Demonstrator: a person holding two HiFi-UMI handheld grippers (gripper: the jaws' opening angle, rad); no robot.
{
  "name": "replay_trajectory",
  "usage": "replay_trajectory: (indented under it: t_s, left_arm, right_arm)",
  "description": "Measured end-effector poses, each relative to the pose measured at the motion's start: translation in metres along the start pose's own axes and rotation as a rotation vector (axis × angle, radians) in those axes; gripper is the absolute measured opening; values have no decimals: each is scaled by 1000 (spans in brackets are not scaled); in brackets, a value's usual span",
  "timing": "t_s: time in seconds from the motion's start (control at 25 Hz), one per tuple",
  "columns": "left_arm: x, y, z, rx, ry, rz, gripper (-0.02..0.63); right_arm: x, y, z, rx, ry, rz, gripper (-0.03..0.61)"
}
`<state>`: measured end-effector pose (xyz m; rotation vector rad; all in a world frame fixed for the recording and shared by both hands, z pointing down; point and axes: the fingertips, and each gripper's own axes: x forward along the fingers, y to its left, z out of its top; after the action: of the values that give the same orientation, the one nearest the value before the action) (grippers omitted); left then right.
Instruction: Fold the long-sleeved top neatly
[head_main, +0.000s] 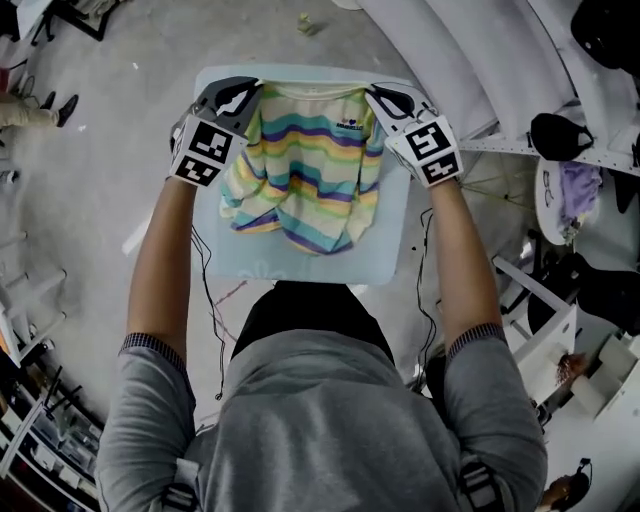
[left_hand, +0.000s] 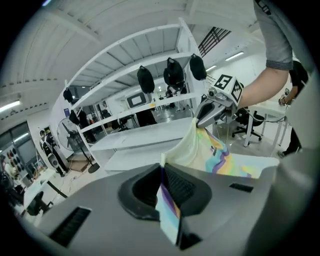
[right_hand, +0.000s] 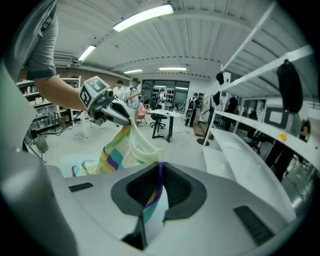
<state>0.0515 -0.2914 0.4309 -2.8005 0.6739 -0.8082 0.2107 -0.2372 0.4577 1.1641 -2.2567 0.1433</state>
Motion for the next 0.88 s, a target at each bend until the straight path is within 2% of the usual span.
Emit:
replay_trajectory:
  t_s: [0.32, 0.4, 0.48, 0.52, 0.64, 0.88]
  left_arm:
    - [99, 24, -88, -104, 167, -4, 46]
    - [116, 28, -107, -135, 211, 6, 88]
    - [127, 31, -123, -177, 244, 22, 117]
    - [130, 33, -128, -197, 253, 29, 140]
    - [130, 37, -131, -228, 255, 44, 147]
    - [104, 28, -121, -264, 234, 52, 147]
  right_arm:
    - [98, -31, -79, 62, 115, 47, 40]
    - [116, -35, -97, 63, 150, 50, 46]
    - [128, -41, -111, 65, 170, 47, 77]
    - [131, -44, -116, 70, 179, 43, 105]
    - [130, -54, -125, 97, 205, 27, 174]
    - [99, -57, -121, 155, 180, 17, 192]
